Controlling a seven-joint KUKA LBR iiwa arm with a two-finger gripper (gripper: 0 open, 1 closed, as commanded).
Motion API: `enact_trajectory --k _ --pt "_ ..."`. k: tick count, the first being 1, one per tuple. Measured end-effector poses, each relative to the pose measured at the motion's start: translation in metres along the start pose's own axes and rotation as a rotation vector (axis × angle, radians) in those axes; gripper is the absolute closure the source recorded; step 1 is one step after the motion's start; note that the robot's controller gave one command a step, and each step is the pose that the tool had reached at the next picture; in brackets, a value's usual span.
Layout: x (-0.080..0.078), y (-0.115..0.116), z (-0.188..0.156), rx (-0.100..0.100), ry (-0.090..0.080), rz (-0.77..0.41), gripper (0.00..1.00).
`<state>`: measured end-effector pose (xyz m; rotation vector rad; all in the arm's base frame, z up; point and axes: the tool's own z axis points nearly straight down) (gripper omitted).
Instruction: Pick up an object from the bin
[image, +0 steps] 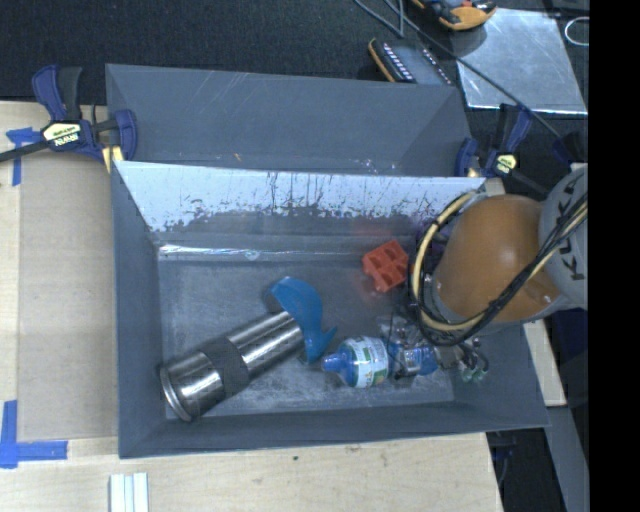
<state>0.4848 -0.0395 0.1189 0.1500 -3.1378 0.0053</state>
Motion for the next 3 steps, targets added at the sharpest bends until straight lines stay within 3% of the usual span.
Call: enact_trajectory --k 3 --pt "-0.002 -0.001 -0.037 0.001 -0.007 0.001 1.00"
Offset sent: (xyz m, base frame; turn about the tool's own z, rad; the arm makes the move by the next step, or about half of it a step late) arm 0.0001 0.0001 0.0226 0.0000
